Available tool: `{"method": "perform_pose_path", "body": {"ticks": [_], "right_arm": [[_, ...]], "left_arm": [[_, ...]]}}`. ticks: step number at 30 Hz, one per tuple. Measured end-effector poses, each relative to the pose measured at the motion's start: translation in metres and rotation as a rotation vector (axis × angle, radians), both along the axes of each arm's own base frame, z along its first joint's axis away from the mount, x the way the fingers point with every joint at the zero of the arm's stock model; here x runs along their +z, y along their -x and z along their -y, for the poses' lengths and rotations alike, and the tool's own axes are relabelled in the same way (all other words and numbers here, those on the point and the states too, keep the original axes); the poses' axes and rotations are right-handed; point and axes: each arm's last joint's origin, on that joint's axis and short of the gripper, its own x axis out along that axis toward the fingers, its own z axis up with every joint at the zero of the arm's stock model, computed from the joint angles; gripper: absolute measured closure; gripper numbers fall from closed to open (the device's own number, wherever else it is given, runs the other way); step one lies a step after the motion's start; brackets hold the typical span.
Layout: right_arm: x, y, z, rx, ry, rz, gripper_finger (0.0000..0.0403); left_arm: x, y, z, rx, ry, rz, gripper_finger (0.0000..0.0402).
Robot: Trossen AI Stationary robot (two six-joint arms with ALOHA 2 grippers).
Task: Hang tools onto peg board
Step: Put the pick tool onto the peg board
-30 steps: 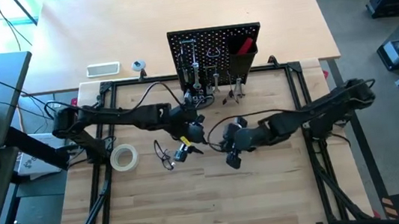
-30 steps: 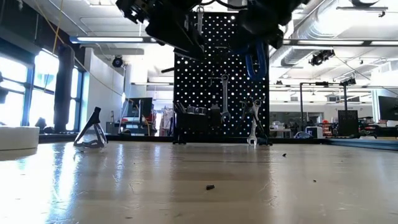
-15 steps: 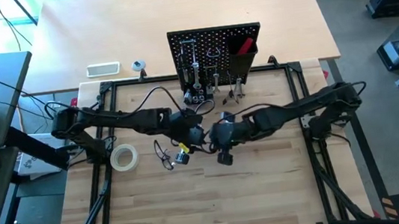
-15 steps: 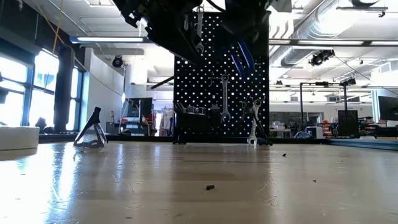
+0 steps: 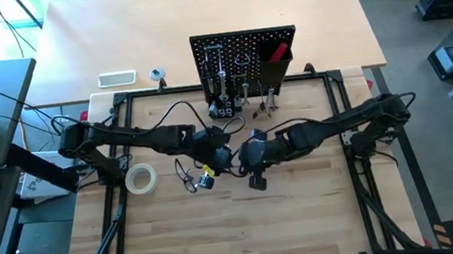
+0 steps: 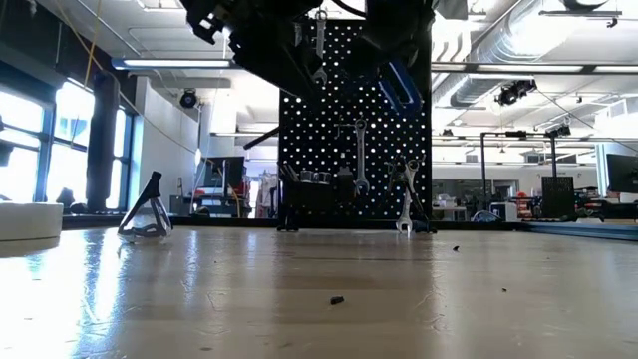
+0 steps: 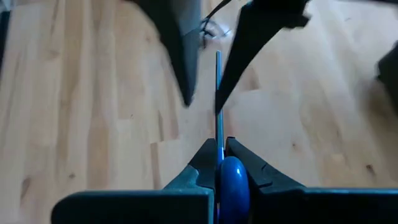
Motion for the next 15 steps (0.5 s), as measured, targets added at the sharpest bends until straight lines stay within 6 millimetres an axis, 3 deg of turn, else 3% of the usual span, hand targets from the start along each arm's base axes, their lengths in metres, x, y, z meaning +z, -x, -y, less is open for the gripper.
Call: {"method": "perform_pose_path", "body": {"ticks": [15], "right_arm": [[0.0007, -0.0008, -0.0062, 0.043, -0.014, 0.021, 0.0393]], "left_arm": [[0.0058, 0.0038, 0.0050, 0.052, -0.032, 0.003, 0.0302]]}}
